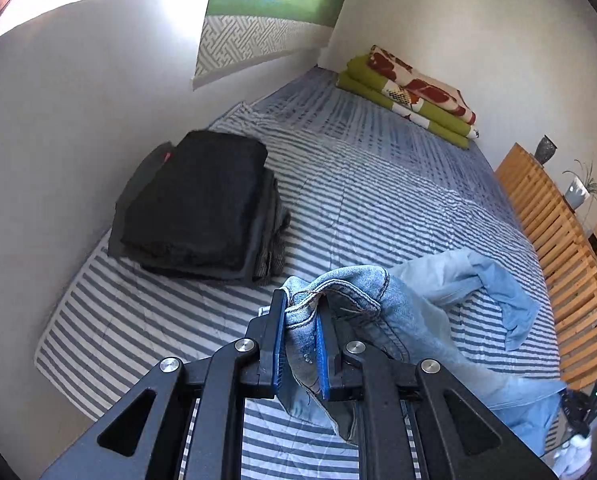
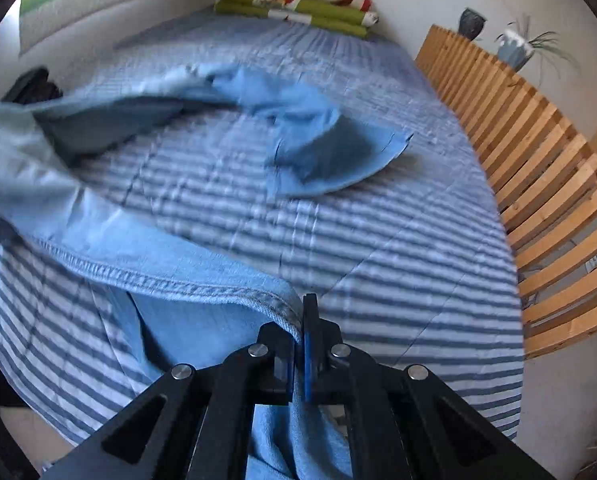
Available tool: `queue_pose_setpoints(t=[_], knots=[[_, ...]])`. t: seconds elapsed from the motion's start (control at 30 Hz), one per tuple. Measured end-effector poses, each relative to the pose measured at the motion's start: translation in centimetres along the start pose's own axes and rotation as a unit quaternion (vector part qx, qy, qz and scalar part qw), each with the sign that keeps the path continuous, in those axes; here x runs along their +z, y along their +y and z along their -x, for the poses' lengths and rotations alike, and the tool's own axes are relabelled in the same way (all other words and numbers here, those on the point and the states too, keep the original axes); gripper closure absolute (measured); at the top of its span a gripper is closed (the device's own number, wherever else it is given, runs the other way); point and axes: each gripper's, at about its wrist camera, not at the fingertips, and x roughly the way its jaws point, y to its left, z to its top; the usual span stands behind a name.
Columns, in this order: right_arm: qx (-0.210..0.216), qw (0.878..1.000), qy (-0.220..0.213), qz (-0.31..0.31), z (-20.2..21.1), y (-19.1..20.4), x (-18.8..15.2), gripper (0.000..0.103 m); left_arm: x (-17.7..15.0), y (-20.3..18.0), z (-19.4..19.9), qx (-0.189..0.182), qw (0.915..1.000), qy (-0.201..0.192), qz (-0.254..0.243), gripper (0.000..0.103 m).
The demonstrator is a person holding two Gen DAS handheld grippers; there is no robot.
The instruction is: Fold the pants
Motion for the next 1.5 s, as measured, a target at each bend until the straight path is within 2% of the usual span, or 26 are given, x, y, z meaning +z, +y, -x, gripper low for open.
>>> queue_pose_setpoints(t=[0.1,0.17,0.27,0.33,0.37,0.47,0.53,0.6,0.63,0.7,0.77,0.83,0.9,0.97,1.0,1.07,1.13,1.23,1.3,1.33,1.37,1.4,1.47,1.5], knots=[[-0.045,0.996,-0.071,-0.030,4.4,-3.0,4.1,0.101,2.8,-2.0,3.1,-0.012,0.9989,-0.023,-0.040,0.090],[-0.106,0.989,-0.097,-0.044,5.7,-4.9,6.2,0.101,3.6,-3.8,4.5,-0.039,0.9965,-0.023,-0.071,0.089],[-0.153,0.983,-0.076,-0.073,4.1,-7.9,7.7,0.101,2.1,-6.4,2.5,-0.061,0.9919,0.030,-0.107,0.087],[-0.199,0.977,-0.046,-0.064,1.3,-8.7,7.5,0.101,-0.9,-7.6,-0.8,-0.083,0.9860,0.086,-0.116,0.083],[-0.215,0.975,-0.016,-0.056,-1.1,-9.2,7.0,0.100,-2.8,-8.1,-2.4,-0.093,0.9820,0.114,-0.118,0.082],[-0.190,0.976,0.091,-0.047,-6.9,-9.4,4.1,0.099,-9.4,-8.5,-6.9,-0.102,0.9669,0.192,-0.134,0.081],[-0.184,0.975,0.121,-0.030,-8.8,-8.7,1.8,0.094,-13.4,-8.0,-8.4,-0.099,0.9577,0.228,-0.144,0.078],[-0.183,0.974,0.131,-0.010,-8.9,-7.7,0.0,0.091,-15.9,-6.7,-8.6,-0.081,0.9589,0.232,-0.142,0.078],[-0.176,0.976,0.130,-0.006,-8.7,-7.2,-0.5,0.088,-16.4,-5.8,-8.4,-0.083,0.9598,0.235,-0.129,0.078],[-0.165,0.979,0.117,-0.001,-7.8,-6.0,-1.1,0.080,-17.3,-4.1,-7.7,-0.098,0.9617,0.235,-0.101,0.078],[-0.158,0.983,0.094,0.016,-6.1,-3.9,-1.0,0.078,-17.0,-2.8,-7.2,-0.086,0.9678,0.220,-0.087,0.075],[-0.138,0.988,0.068,0.019,-4.6,-2.0,-0.3,0.076,-15.9,0.0,-7.3,-0.060,0.9753,0.204,-0.061,0.067],[-0.089,0.995,0.048,0.016,-3.7,0.3,1.4,0.071,-14.7,2.5,-8.3,-0.027,0.9810,0.191,-0.025,0.053],[-0.024,0.999,0.035,0.011,-3.4,2.8,3.5,0.062,-14.2,4.4,-9.8,-0.021,0.9807,0.194,0.005,0.048],[0.005,0.999,0.032,0.011,-3.4,4.1,4.6,0.060,-14.1,5.3,-11.0,-0.024,0.9785,0.204,0.017,0.042],[0.069,0.997,0.032,0.017,-3.6,8.1,6.7,0.058,-14.4,6.6,-13.0,-0.011,0.9753,0.218,0.037,0.039],[0.113,0.993,0.029,0.029,-4.1,12.0,8.9,0.056,-14.9,7.4,-14.7,-0.008,0.9725,0.228,0.049,0.039],[0.192,0.979,0.036,0.050,-6.0,19.3,12.8,0.050,-15.3,7.6,-15.9,-0.021,0.9706,0.231,0.063,0.039],[0.230,0.970,0.053,0.063,-8.0,24.4,14.8,0.049,-15.3,7.3,-16.3,-0.024,0.9720,0.225,0.062,0.039],[0.245,0.965,0.064,0.072,-9.1,27.3,15.8,0.049,-15.2,7.2,-16.4,-0.019,0.9734,0.220,0.060,0.040],[0.253,0.961,0.073,0.084,-10.2,30.0,16.5,0.048,-15.1,7.1,-16.5,-0.016,0.9748,0.214,0.061,0.050],[0.254,0.959,0.081,0.098,-11.2,32.6,17.1,0.048,-15.1,7.3,-16.8,-0.009,0.9753,0.210,0.066,0.066],[0.244,0.958,0.092,0.118,-13.0,36.9,17.5,0.048,-15.1,7.5,-17.0,-0.006,0.9754,0.206,0.078,0.084],[0.235,0.959,0.101,0.124,-14.0,38.4,17.5,0.048,-15.1,7.4,-17.0,-0.008,0.9769,0.200,0.076,0.088]])
